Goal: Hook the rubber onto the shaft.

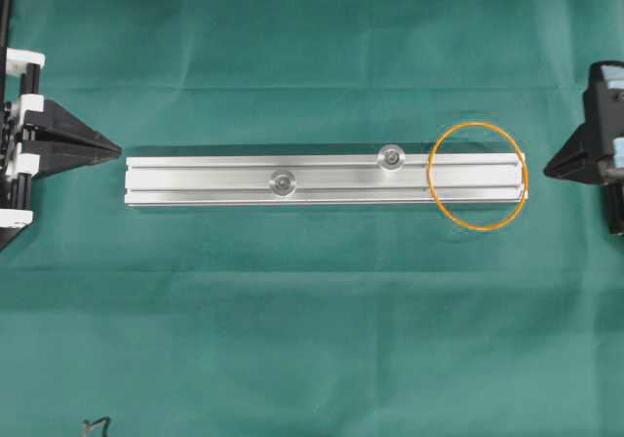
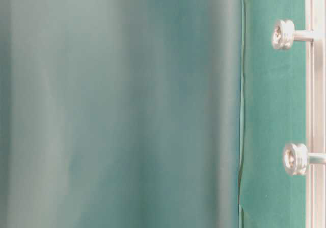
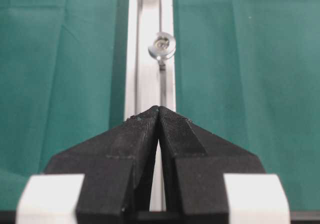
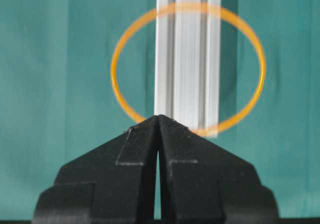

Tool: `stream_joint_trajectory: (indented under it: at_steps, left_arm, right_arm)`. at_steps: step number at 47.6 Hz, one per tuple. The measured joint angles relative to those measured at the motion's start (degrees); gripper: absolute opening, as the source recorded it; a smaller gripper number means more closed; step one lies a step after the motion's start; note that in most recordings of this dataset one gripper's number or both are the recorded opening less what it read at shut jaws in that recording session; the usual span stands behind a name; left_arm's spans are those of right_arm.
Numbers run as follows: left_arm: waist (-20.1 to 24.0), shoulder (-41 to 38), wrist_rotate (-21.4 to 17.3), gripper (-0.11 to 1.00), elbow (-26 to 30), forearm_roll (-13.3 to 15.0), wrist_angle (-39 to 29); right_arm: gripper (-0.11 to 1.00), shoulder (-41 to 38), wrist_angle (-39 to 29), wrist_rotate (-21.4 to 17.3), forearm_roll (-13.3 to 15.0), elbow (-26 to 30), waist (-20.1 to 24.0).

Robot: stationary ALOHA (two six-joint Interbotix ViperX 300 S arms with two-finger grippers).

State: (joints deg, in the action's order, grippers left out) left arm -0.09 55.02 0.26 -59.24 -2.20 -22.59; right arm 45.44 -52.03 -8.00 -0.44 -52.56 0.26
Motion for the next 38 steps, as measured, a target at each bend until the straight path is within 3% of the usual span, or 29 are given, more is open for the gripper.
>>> stream_joint_trajectory:
  at_steps: [17,38]
  left_arm:
    - [0.0,0.0,0.0,0.00,0.2,0.0,-0.1]
    - [0.0,0.0,0.0,0.00,0.2,0.0,-0.2]
  right_arm:
    - [0.03,-4.7,-12.6,-0.2,0.4,3.0,0.0]
    - [0.03,-4.8,-13.3,-0.3,0.4,3.1,0.0]
